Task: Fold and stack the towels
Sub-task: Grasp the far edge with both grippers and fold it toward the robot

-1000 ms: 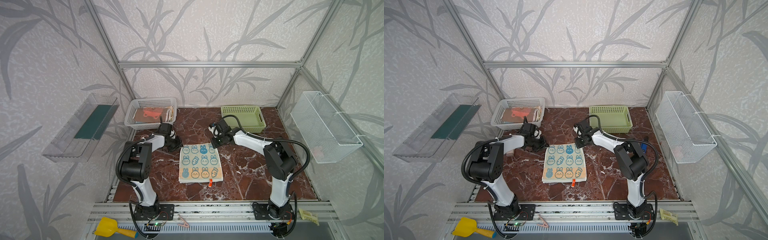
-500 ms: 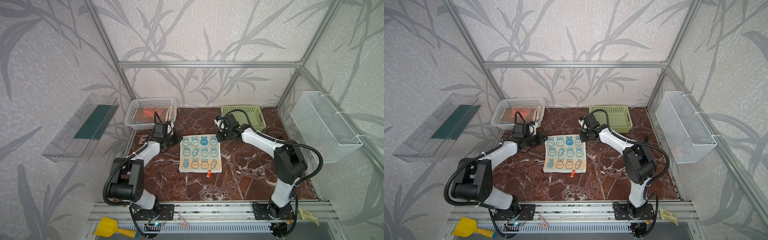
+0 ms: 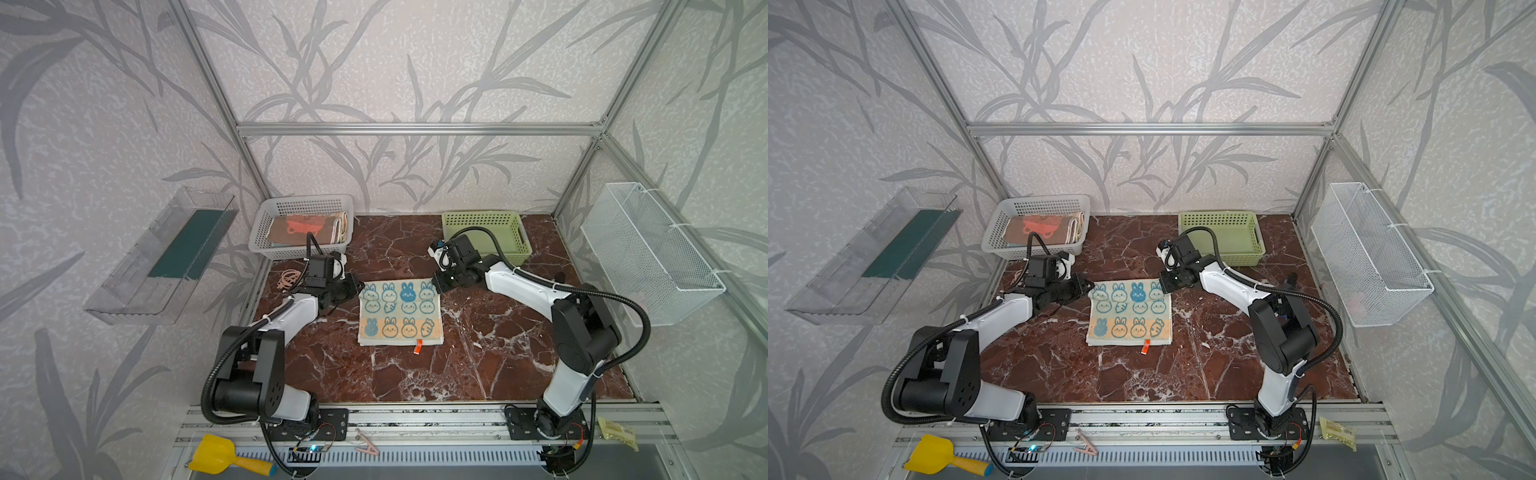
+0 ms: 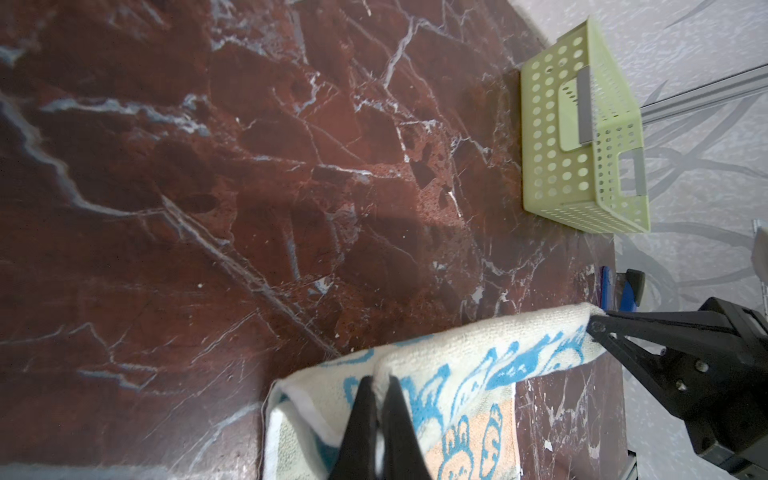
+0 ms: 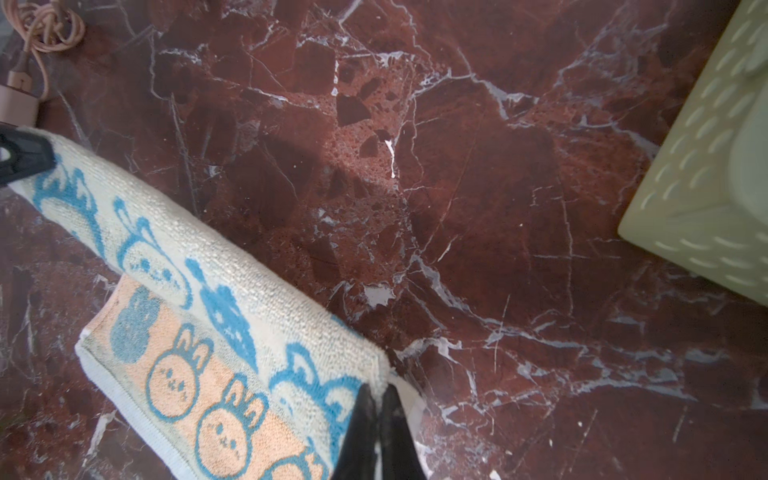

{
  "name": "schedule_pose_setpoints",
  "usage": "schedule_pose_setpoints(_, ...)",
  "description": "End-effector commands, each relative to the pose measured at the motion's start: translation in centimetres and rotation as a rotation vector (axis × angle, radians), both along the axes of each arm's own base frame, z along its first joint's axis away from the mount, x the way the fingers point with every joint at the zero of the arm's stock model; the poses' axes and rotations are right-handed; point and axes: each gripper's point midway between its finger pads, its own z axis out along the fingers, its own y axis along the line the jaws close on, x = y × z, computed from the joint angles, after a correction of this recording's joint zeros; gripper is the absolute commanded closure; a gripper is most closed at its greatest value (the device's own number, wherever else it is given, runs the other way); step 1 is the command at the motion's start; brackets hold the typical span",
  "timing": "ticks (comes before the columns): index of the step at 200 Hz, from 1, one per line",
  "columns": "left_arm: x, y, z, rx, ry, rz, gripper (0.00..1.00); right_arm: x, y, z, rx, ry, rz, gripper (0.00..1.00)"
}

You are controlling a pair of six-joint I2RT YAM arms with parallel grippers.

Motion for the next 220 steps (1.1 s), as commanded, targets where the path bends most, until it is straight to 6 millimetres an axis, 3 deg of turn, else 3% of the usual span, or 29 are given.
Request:
schedule_pose_setpoints(1, -0.1, 0.1, 1.3, 0.006, -0.053, -0.017, 1.00, -0.9, -0.3, 2.9, 0.049, -0.041, 0.000, 1.00)
schedule_pose_setpoints(13, -0.4, 0.2, 0.9, 0.001, -0.038, -0.010, 1.00, -1.5, -0.2, 2.6, 0.062, -0.028, 0.002, 1.00)
schedule_pose_setpoints(55, -2.6, 0.3, -2.8, -0.033, 0.034, 0.022, 1.00, -4.6, 0.0, -2.1, 0.052, 0.087, 0.017, 1.00)
schedule_pose_setpoints(74, -3.5, 0.3, -4.1, -0.041, 0.061, 0.032, 1.00, -5.2, 0.2, -3.2, 0.066, 0.120, 0.018, 1.00)
schedule_pose_setpoints(113, -3.8, 0.3, -4.0, -0.040, 0.064, 0.031, 1.00, -4.9, 0.4, -2.0, 0.070, 0.101, 0.022, 1.00)
schedule_pose_setpoints(179, -4.0, 0.3, 0.1, -0.037, -0.013, 0.021, 1.00, -5.7, -0.4, 0.2, 0.066, 0.073, 0.019, 1.00)
schedule_pose_setpoints(220, -6.1, -0.1, -2.2, -0.046, 0.057, 0.003, 1.00, -6.9, -1.1, -0.9, 0.058, 0.098, 0.019, 1.00)
